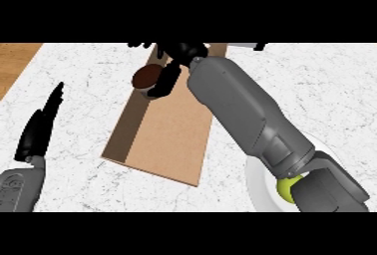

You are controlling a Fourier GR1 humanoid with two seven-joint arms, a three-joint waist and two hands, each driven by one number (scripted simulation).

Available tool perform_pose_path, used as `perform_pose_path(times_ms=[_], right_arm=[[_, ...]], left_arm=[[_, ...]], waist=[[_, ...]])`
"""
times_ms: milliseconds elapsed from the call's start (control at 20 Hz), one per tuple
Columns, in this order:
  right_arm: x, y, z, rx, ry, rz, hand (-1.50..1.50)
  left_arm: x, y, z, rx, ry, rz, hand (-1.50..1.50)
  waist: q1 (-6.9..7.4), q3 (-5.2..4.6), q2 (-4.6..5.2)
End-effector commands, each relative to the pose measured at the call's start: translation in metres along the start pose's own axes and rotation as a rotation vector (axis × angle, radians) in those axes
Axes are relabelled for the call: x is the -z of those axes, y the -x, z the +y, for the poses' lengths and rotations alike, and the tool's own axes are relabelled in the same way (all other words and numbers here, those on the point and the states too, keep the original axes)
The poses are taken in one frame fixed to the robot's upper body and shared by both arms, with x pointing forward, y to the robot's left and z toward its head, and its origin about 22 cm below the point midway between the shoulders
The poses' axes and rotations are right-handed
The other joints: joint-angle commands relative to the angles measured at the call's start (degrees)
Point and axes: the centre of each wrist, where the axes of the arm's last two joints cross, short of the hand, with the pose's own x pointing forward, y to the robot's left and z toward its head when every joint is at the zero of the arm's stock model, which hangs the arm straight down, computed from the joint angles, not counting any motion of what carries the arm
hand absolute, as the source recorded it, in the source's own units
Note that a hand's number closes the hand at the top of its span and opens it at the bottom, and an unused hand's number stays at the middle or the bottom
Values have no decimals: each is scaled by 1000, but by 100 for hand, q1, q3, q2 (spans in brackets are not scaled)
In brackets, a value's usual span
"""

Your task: Pick the cupcake from the plate and place it in the cardboard box

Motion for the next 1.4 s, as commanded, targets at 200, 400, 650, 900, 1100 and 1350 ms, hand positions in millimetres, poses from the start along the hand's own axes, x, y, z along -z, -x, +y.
perform_pose_path(times_ms=[200, 400, 650, 900, 1100, 1350], right_arm=[[-4, 6, 17, 95, 15, -28, -150], [-4, 3, 14, 180, 141, -121, -150], [-6, 19, 7, 353, 266, -129, -150], [-13, 43, -13, 476, 276, -169, -150], [-15, 35, -72, 526, 298, -144, -150], [-54, 104, -80, 490, 360, -77, -150]], left_arm=[[6, -10, -5, -3, 16, -12, 0], [2, -5, -12, -10, 12, 4, 0], [3, 5, 11, -1, -18, 3, 0], [-10, 10, 3, 7, -41, 16, 0], [-11, 20, 5, -2, -39, 45, 0], [-10, 11, 3, -13, -41, 26, 0]], waist=[[86, 6, 22], [55, 12, 13], [-104, 11, 23], [-265, 19, -4], [-340, 14, -12], [-298, 18, 26]])
